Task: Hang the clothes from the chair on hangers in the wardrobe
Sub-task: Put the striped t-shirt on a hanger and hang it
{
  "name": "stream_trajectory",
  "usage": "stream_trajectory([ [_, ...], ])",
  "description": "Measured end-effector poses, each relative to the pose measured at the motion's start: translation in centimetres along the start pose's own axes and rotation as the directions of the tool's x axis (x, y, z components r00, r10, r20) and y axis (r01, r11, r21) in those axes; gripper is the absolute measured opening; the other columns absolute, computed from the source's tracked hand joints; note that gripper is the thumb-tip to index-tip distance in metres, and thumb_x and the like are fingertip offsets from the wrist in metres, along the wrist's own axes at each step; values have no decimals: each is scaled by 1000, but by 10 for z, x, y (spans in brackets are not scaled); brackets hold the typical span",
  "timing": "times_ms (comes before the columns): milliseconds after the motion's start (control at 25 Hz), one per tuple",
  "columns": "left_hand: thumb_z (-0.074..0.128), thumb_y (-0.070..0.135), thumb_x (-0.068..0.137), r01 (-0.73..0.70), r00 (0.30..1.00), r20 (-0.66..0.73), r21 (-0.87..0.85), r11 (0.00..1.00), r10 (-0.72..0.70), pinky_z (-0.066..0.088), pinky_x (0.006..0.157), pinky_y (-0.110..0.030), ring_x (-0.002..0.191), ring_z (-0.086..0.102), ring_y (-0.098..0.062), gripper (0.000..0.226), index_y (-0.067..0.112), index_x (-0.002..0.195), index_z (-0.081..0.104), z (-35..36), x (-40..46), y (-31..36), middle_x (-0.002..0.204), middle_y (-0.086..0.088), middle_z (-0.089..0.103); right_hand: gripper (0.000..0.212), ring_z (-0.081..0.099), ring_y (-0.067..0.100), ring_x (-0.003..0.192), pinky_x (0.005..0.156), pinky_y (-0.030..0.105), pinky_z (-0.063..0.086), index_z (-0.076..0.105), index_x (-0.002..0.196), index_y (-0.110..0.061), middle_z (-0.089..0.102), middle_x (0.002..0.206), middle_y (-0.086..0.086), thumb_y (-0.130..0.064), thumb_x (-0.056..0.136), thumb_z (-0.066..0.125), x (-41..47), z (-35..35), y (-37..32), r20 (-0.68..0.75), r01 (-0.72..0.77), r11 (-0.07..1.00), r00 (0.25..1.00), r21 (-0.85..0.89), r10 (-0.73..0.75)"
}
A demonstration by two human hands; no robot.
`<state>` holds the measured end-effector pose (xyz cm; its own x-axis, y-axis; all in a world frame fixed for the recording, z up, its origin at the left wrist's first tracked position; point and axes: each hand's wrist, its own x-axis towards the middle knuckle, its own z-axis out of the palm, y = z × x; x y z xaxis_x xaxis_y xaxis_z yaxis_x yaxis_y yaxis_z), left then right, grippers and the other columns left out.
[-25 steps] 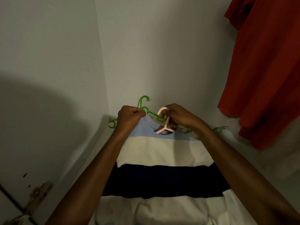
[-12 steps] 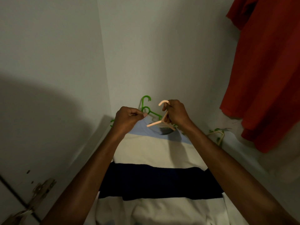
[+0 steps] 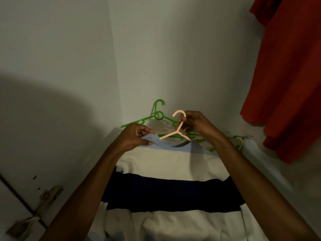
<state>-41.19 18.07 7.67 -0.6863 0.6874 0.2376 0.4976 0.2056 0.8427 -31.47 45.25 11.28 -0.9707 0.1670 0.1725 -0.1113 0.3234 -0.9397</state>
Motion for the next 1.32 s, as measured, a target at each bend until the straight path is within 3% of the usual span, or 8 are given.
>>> stream_trajectory([
  [200, 82, 36, 59, 105, 991, 26, 463, 880, -131, 29, 53, -27, 54, 46, -8, 38, 1, 64, 70, 8, 5, -21, 57, 0, 50, 20, 68, 11, 70, 69, 25, 52, 69, 101, -9, 72, 81, 8, 6, 88, 66, -3, -13, 29, -40, -68, 988, 997, -138, 63],
  [400, 78, 36, 56, 75, 997, -44, 353, 933, -63, 41, 57, -25, 60, 58, -5, 13, 30, 65, 71, 4, 4, -7, 62, 8, 66, 25, 54, 3, 66, 69, 31, 41, 64, 73, -25, 59, 70, -12, -24, 73, 88, -20, -41, 73, 177, -61, 776, 959, -628, 219],
  [560, 85, 26, 56, -5, 992, -122, 167, 986, 26, 44, 60, -23, 60, 56, 0, 18, 38, 62, 73, -7, 5, 5, 61, 14, 65, 40, 52, 3, 62, 64, 27, 40, 69, 55, -31, 58, 63, -14, -4, 80, 83, -32, -55, 60, 145, -20, 942, 987, -336, 73],
  [720, 91, 28, 47, -13, 980, -191, 227, 974, 57, 47, 64, -25, 62, 59, -4, 35, 32, 74, 70, -22, 8, 23, 73, 4, 72, 20, 66, 17, 86, 79, 32, 55, 83, 92, -10, 75, 93, 8, -7, 73, 87, -35, -67, 29, 39, 127, 991, 991, -51, -125],
  [880, 97, 36, 64, -11, 994, 105, 141, 990, -4, 43, 68, -31, 73, 59, -15, 46, 8, 93, 76, -33, 7, 56, 83, -9, 72, 45, 63, 24, 89, 80, 42, 51, 79, 93, 4, 71, 91, 15, -27, 63, 92, -37, -78, 15, -27, 242, 967, 969, -81, -244],
  [1040, 89, 26, 78, -80, 997, 5, 171, 982, 80, 42, 66, -26, 65, 56, -5, 11, 21, 83, 80, -43, 13, 69, 69, 0, 69, 20, 69, 23, 89, 82, 39, 54, 79, 96, -3, 76, 95, 15, 2, 76, 81, -46, -83, 11, -29, 250, 966, 967, -62, -252],
  [1240, 97, 14, 63, -112, 993, 44, 153, 982, 106, 46, 66, -19, 67, 59, 0, 32, 13, 88, 78, -42, 5, 57, 72, 11, 69, 18, 66, 24, 88, 82, 38, 50, 75, 94, 8, 72, 92, 17, 15, 78, 72, -58, -87, 6, -40, 243, 968, 968, -61, -246],
  [1320, 91, 39, 65, -104, 992, -48, 235, 967, 118, 39, 59, -21, 59, 51, 1, 25, 20, 67, 74, -46, 3, 51, 59, 13, 59, 25, 69, 20, 88, 80, 30, 54, 76, 96, 1, 76, 92, 10, 18, 79, 70, -65, -85, -4, -44, 242, 968, 968, -62, -245],
])
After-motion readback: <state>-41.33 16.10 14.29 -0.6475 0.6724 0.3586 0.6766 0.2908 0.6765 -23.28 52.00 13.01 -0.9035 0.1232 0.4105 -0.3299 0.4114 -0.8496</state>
